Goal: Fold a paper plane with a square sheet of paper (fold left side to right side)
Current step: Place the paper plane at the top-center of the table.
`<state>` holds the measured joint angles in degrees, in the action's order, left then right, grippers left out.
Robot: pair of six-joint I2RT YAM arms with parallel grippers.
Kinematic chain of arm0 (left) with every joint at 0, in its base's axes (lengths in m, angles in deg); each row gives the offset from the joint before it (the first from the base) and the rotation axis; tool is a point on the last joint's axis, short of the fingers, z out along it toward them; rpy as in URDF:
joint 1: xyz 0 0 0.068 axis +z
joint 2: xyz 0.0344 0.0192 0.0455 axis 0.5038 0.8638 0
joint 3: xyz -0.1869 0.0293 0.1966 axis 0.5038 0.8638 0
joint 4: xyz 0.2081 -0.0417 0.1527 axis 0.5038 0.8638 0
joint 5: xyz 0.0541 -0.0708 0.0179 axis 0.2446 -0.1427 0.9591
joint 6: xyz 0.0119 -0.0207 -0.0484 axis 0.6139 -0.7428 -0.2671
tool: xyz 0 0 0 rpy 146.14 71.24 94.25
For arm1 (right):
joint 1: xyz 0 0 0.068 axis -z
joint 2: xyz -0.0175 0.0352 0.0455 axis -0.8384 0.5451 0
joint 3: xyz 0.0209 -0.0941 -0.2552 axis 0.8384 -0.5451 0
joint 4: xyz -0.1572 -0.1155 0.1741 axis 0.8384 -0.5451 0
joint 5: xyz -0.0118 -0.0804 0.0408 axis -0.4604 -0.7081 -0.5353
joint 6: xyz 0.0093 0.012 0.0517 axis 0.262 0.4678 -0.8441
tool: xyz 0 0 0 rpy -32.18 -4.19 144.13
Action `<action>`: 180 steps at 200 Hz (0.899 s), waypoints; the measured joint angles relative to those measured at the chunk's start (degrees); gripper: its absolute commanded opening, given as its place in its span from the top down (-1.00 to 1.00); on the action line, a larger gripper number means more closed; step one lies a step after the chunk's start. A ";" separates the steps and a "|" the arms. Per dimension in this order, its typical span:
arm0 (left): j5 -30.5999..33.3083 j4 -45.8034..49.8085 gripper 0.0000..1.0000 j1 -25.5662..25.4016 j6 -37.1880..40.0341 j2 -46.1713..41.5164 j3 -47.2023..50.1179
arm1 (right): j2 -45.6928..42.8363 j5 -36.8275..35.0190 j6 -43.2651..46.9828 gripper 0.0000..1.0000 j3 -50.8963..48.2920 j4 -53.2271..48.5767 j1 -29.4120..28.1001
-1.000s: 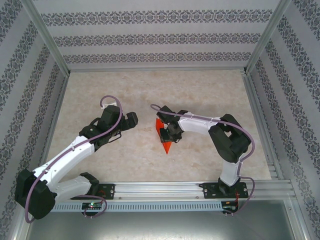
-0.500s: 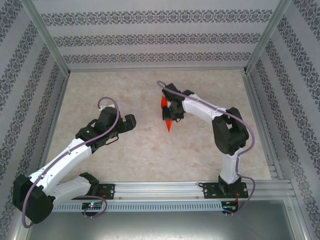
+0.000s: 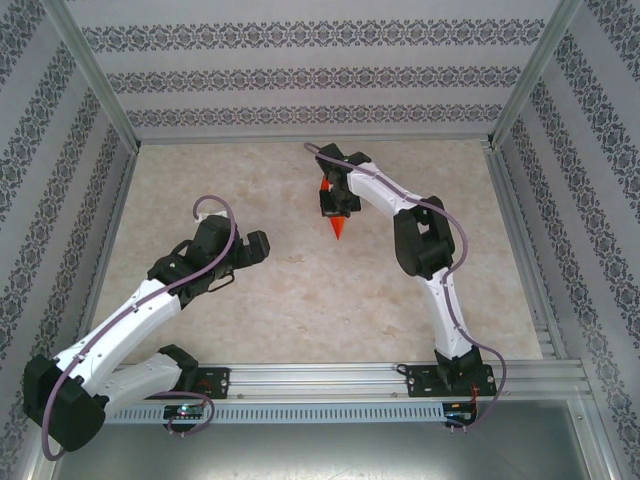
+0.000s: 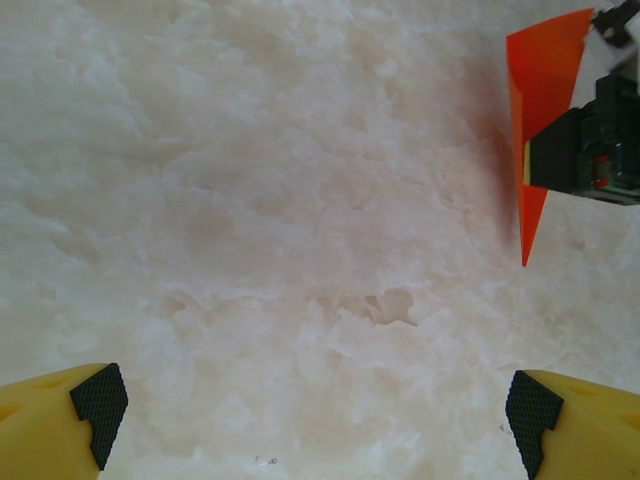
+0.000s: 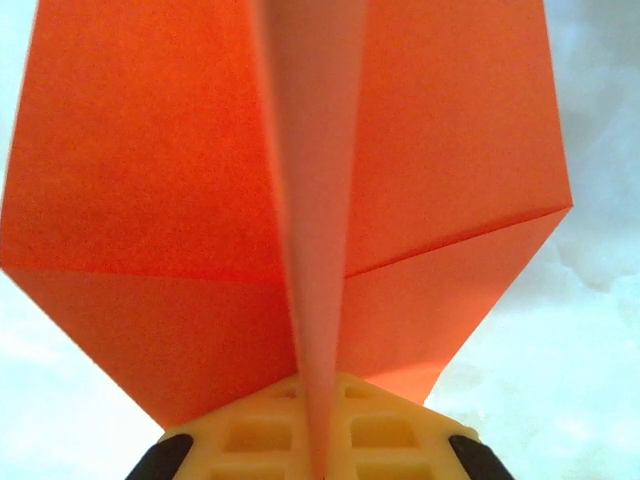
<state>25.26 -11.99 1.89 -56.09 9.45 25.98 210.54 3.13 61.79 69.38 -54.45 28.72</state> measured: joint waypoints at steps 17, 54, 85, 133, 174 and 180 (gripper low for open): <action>-0.17 0.33 -1.00 -0.02 0.37 0.07 -0.02 | 1.29 -0.04 -0.02 0.83 0.48 -1.40 0.00; -0.22 2.03 -1.00 -0.02 0.98 0.83 -1.14 | 2.14 -0.04 -0.02 0.72 0.59 -2.91 0.00; -0.22 2.80 -1.00 0.17 1.03 2.03 -2.91 | 2.14 -0.02 -0.02 0.53 0.59 -2.99 -0.02; -2.71 3.39 -1.00 2.71 0.94 5.88 -4.98 | -0.09 -0.50 1.05 0.27 -0.37 -4.28 -0.04; -6.54 3.32 -1.00 8.33 0.39 5.92 -5.40 | -13.31 -2.21 2.67 0.03 -8.70 -3.56 -0.13; -7.04 3.32 -1.00 9.55 0.33 5.92 -5.40 | -16.22 -2.47 2.86 -0.04 -10.73 -3.02 -0.13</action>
<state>18.22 -8.67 11.45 -55.76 15.37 20.58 194.33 0.66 64.65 58.65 -57.47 28.59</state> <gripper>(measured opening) 0.999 0.468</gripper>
